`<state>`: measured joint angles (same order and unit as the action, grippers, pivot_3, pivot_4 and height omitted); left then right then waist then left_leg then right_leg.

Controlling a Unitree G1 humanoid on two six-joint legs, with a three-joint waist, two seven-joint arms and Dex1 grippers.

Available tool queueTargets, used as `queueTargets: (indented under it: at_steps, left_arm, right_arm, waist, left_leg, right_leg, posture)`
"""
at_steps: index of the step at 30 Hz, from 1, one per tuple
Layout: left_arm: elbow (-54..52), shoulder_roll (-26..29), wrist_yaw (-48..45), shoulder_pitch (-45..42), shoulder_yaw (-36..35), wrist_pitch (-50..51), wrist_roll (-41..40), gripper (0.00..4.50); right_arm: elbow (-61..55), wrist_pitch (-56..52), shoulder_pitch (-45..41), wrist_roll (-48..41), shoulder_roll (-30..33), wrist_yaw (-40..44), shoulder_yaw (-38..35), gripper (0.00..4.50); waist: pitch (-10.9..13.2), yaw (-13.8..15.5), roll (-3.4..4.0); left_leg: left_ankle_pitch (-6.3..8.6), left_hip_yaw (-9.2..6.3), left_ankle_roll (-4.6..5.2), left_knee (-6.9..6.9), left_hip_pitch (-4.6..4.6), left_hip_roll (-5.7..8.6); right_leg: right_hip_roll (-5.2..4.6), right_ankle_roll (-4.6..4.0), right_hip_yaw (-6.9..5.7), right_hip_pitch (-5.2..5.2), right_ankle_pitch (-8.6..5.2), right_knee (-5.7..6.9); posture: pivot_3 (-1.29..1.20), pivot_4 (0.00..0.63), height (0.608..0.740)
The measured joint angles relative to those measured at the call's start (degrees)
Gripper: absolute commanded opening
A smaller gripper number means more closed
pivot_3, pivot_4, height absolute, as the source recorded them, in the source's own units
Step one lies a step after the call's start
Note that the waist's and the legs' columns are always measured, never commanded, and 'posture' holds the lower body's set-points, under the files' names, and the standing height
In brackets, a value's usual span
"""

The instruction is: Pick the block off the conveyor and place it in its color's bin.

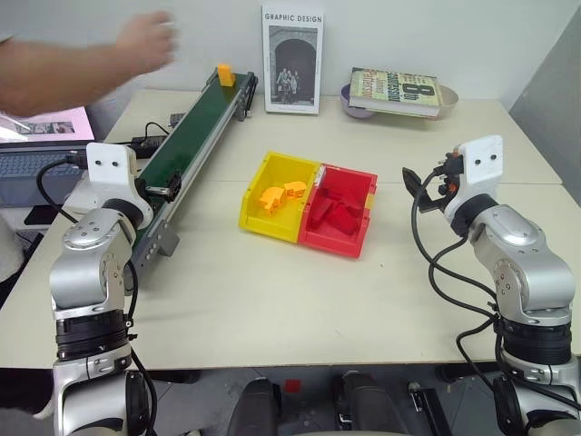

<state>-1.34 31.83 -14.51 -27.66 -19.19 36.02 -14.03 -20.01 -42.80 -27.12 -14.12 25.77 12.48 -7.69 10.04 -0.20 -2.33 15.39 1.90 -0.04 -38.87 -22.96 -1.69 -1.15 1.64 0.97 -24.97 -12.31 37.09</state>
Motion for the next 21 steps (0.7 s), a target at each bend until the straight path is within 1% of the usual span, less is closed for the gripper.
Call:
queueTargets:
  at_steps: [6, 15, 18, 21]
  left_arm:
    - [-0.42, 0.15, 0.22, 0.01, -0.51, 0.13, -0.23, 4.41]
    - [-2.40, 0.59, -1.26, 1.73, -4.27, 0.23, -3.24, 4.41]
    - [-1.77, 2.36, -3.34, 2.08, -5.36, -0.39, -4.18, 4.41]
    - [1.47, 4.49, -7.82, 1.32, -5.63, -1.76, -5.85, 4.41]
  right_arm:
    - [0.01, 0.00, -0.09, 0.00, 0.03, 0.22, 0.01, 4.50]
    - [0.33, 0.98, -1.33, -0.30, 0.05, 2.35, 0.32, 4.50]
    - [0.95, 1.83, -3.98, -3.45, 0.11, 8.32, 1.97, 4.50]
    - [0.68, 0.83, -8.19, -12.28, -0.23, 18.78, 3.81, 4.50]
  waist:
    - [0.00, 0.00, 0.00]
    - [0.00, -0.07, 0.00]
    - [0.01, -0.29, 0.01]
    - [0.03, -0.63, 0.05]
  left_leg:
    - [0.00, 0.00, 0.00, 0.00, 0.00, 0.00]
    - [0.00, 0.00, 0.00, 0.00, 0.00, 0.00]
    - [0.00, 0.00, 0.00, 0.00, 0.03, -0.03]
    - [0.00, -0.08, 0.00, 0.01, 0.04, -0.07]
  right_leg:
    - [0.00, 0.00, 0.00, 0.00, 0.00, 0.00]
    - [0.00, 0.00, 0.00, 0.00, 0.00, 0.00]
    - [0.02, 0.00, -0.01, -0.01, 0.00, 0.01]
    - [0.09, -0.02, -0.09, 0.01, -0.01, 0.04]
  posture:
    - [0.00, 0.150, 0.740]
    - [0.00, 0.150, 0.740]
    - [0.00, 0.150, 0.740]
    - [0.00, 0.150, 0.740]
